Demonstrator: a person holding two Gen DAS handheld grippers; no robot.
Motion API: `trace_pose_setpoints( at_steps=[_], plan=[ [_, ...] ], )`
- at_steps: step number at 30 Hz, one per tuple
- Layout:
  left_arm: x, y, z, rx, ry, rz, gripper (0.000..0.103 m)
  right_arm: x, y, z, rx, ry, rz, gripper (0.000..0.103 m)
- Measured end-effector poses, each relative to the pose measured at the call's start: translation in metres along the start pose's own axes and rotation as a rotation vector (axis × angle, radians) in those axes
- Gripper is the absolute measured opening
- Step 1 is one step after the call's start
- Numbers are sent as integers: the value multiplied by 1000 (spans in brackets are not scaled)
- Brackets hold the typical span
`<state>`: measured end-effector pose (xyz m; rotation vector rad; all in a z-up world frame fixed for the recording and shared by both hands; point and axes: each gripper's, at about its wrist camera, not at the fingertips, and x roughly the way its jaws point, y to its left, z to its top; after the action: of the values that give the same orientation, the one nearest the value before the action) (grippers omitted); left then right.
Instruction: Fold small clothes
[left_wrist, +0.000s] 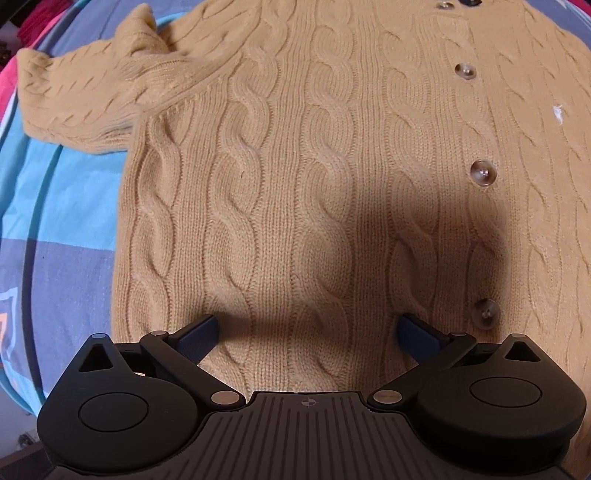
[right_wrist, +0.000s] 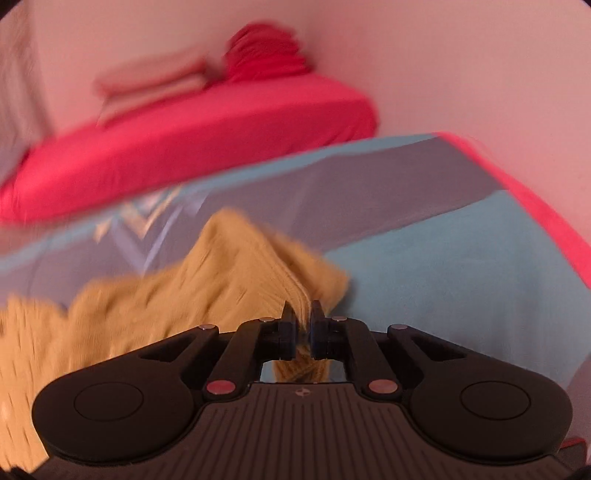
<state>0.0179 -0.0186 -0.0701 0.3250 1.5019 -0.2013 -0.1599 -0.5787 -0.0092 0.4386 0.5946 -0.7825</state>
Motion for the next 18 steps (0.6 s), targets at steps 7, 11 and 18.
trace_pose_setpoints(
  at_steps=[7, 11, 18],
  plan=[
    [6, -1, 9, 2, 17, 13, 103, -33, -89, 11, 390, -102, -342, 78],
    [8, 0, 13, 8, 31, 22, 103, -68, -62, -40, 354, -179, -170, 87],
    [3, -20, 19, 60, 47, 92, 103, -33, -29, -105, 321, 84, 2, 68]
  ],
)
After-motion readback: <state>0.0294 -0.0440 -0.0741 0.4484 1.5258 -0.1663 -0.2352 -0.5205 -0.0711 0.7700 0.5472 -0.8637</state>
